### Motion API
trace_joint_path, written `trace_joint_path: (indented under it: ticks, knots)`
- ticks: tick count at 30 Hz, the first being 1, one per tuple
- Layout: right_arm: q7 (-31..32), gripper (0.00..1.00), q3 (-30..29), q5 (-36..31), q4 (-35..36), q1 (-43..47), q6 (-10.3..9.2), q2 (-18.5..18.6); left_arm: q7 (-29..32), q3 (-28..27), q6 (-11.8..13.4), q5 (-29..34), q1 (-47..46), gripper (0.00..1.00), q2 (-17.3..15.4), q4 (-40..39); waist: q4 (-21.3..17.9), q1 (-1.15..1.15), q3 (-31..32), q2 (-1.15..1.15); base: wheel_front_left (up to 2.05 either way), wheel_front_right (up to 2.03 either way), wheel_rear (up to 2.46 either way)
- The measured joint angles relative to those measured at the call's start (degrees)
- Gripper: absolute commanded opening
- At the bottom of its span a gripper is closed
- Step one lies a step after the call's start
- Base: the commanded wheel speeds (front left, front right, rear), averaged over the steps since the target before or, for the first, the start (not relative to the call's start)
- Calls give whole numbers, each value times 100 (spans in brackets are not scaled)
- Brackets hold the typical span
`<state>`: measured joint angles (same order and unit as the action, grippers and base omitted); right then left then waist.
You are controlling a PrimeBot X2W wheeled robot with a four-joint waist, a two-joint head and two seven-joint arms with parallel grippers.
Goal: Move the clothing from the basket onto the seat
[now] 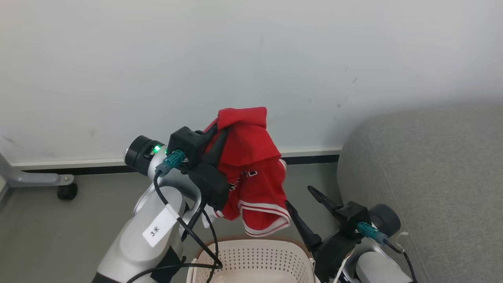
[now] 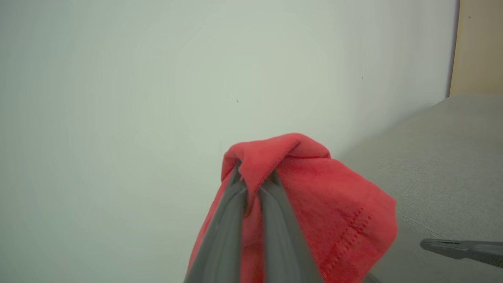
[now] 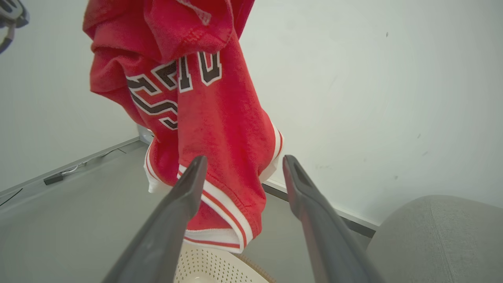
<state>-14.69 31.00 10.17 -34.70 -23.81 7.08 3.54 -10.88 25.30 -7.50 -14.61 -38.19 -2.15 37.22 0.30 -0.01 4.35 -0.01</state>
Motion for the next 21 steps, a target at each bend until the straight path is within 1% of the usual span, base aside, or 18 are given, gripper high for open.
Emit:
trace_joint_path:
  ticks: [2,4,10,16,17,18,19,20,21]
  knots:
    - [0,100,105,10,-110,-99,0,0,62,93,0,-37,5,0,3,-118,56,0,60,0,0,0,0]
    - [0,100,296,64,-258,-256,0,0,143,301,0,-176,57,0,-7,-343,147,0,112,0,0,0,0]
    - [0,100,1001,522,-256,-465,7,-2,292,794,-1,-545,192,0,-9,-842,301,1,162,1,0,0,0]
    - [0,100,1347,789,-458,-766,7,-1,460,1036,5,-844,294,0,-8,-1251,401,1,156,1,0,0,0]
    - [0,93,1390,816,-491,-821,7,-1,497,1050,40,-900,307,0,-10,-1284,408,1,151,1,0,0,0]
    - [0,71,1433,820,-520,-872,7,-1,534,1059,52,-925,319,0,-12,-1319,414,1,146,1,0,0,0]
    - [0,36,1500,901,-570,-932,7,-1,591,1068,97,-955,325,0,-13,-1377,423,1,134,1,0,0,0]
    - [0,25,1540,923,-593,-957,7,-1,616,1054,103,-955,326,0,-13,-1396,425,1,127,1,0,0,0]
    - [0,5,1575,954,-597,-979,7,-1,653,1014,130,-955,341,0,-10,-1421,421,1,118,1,0,0,0]
